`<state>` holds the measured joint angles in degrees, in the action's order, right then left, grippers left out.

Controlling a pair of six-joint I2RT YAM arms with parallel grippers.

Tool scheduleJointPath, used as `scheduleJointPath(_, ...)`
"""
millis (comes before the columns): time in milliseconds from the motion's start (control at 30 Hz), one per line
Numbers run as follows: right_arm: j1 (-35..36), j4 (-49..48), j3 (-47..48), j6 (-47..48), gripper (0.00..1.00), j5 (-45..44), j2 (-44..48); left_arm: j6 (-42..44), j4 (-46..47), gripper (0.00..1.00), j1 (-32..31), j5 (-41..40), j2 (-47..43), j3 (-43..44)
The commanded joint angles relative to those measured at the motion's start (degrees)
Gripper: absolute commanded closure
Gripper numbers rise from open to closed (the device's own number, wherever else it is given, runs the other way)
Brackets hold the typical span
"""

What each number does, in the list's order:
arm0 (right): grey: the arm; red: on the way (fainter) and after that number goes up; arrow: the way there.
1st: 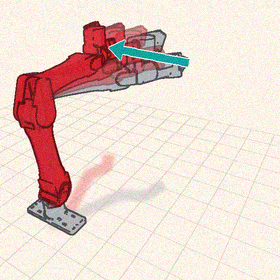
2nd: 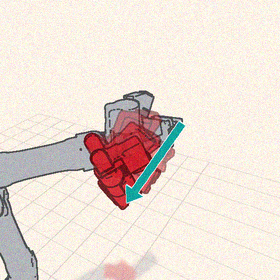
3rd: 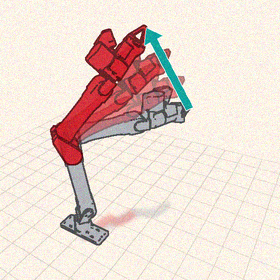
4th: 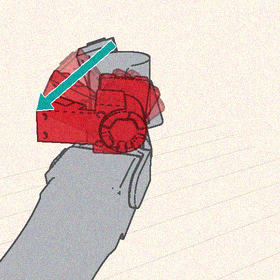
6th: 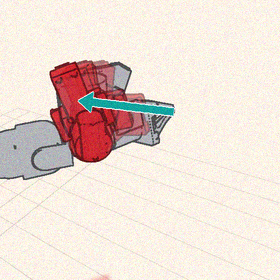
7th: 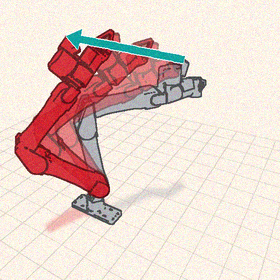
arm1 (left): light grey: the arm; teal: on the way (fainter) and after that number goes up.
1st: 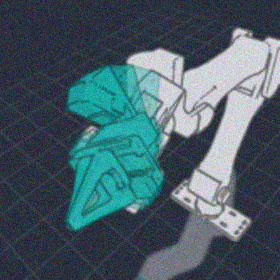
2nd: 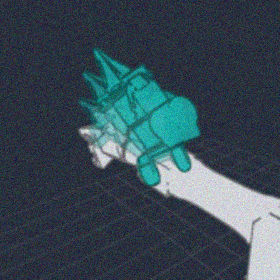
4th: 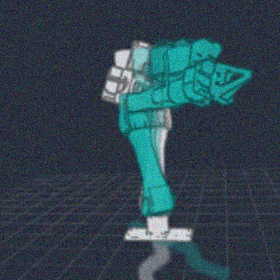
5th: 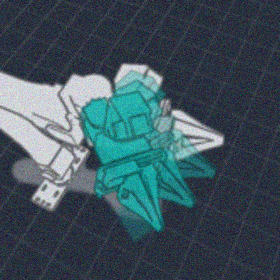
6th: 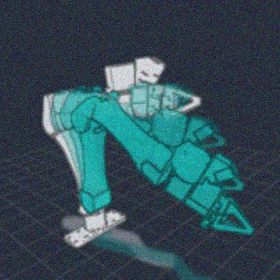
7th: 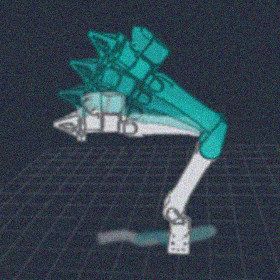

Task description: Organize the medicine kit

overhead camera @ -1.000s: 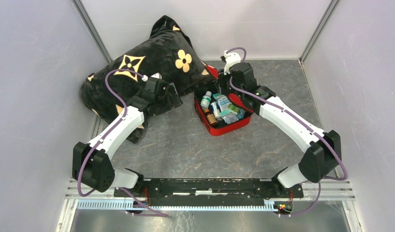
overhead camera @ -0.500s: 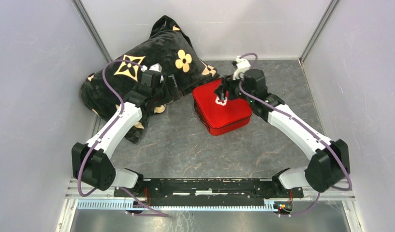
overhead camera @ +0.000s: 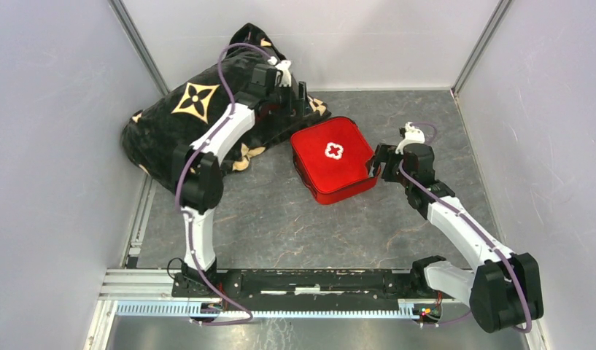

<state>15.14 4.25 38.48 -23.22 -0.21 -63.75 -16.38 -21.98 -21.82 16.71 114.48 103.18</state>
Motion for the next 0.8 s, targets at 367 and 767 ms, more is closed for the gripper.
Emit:
scheduleJointPath(367,-6.47,-9.01,3.48,-0.5,0.18,-2.03,-8.57,1.95,-0.53,0.0,-2.48,-8.56,-2.3,-1.21)
scheduleJointPath(767,-7.17,6.29,27.56,9.47,0.18,-6.42,-30.11,-11.91,1.1,0.09,-5.87,-18.13,-21.59,-33.17)
